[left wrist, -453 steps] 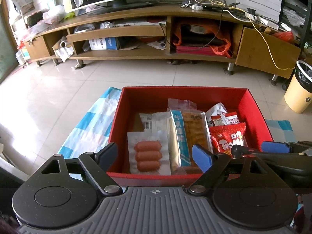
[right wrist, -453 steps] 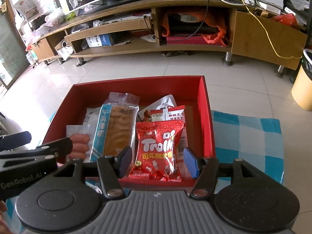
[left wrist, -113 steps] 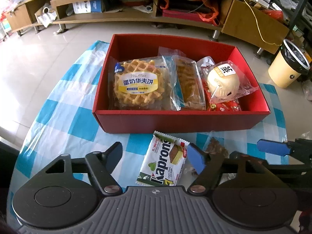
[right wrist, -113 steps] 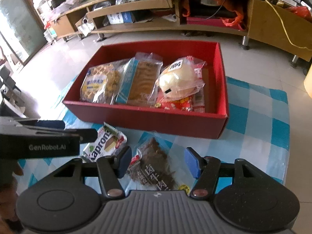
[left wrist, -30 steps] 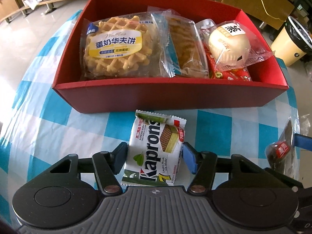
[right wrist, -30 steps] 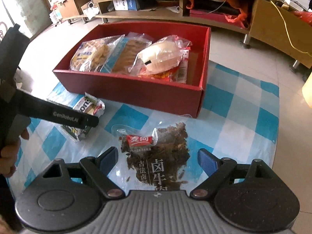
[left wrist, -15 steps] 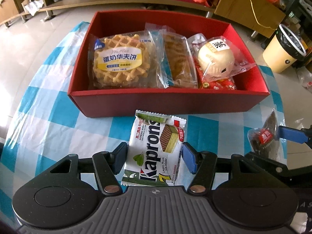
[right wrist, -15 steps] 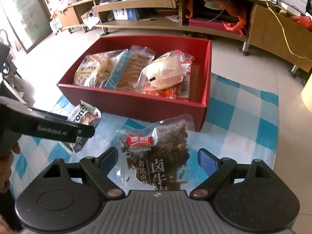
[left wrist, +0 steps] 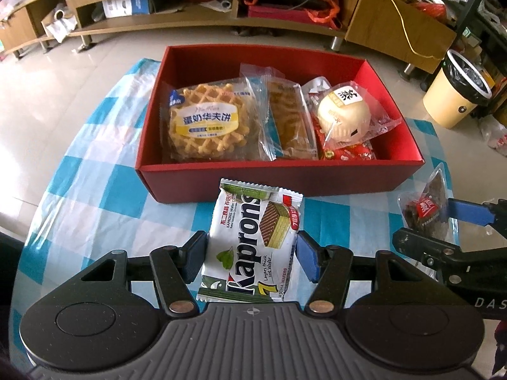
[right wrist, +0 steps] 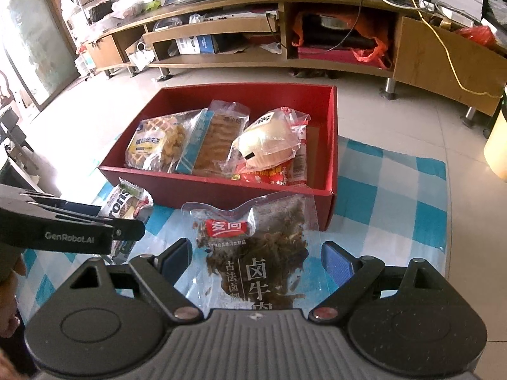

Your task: Organize snacks

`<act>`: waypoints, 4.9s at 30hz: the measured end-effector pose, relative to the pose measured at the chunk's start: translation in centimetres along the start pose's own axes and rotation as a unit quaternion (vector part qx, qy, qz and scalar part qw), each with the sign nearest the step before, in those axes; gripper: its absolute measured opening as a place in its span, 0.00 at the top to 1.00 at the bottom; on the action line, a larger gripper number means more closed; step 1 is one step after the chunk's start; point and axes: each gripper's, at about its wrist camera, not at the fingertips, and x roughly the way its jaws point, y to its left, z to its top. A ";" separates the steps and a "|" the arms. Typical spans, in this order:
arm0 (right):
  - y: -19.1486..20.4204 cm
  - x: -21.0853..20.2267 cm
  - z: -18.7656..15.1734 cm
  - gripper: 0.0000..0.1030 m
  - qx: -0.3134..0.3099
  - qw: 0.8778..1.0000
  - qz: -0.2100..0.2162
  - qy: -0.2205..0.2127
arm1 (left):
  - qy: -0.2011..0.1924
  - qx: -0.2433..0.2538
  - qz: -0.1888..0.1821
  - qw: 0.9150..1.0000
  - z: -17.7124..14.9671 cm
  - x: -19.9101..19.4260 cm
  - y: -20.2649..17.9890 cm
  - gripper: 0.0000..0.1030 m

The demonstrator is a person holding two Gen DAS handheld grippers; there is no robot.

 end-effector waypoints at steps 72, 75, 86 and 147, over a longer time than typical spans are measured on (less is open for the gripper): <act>2.0 -2.1 3.1 0.10 0.064 0.991 -0.056 -0.099 | -0.082 -0.020 0.059 0.995 1.2 -2.5 0.7 0.04; 2.4 -2.3 1.8 0.10 0.066 0.992 -0.059 -0.088 | -0.086 -0.018 0.059 0.994 0.1 -3.2 0.5 0.02; 2.7 -4.1 -2.0 0.10 0.080 0.992 -0.058 -0.079 | -0.099 -0.016 0.056 0.993 -3.3 -5.3 0.1 0.00; 4.1 -6.6 -8.1 0.10 0.080 0.994 -0.045 -0.056 | -0.105 0.021 0.085 0.991 -10.3 -7.6 -1.0 0.01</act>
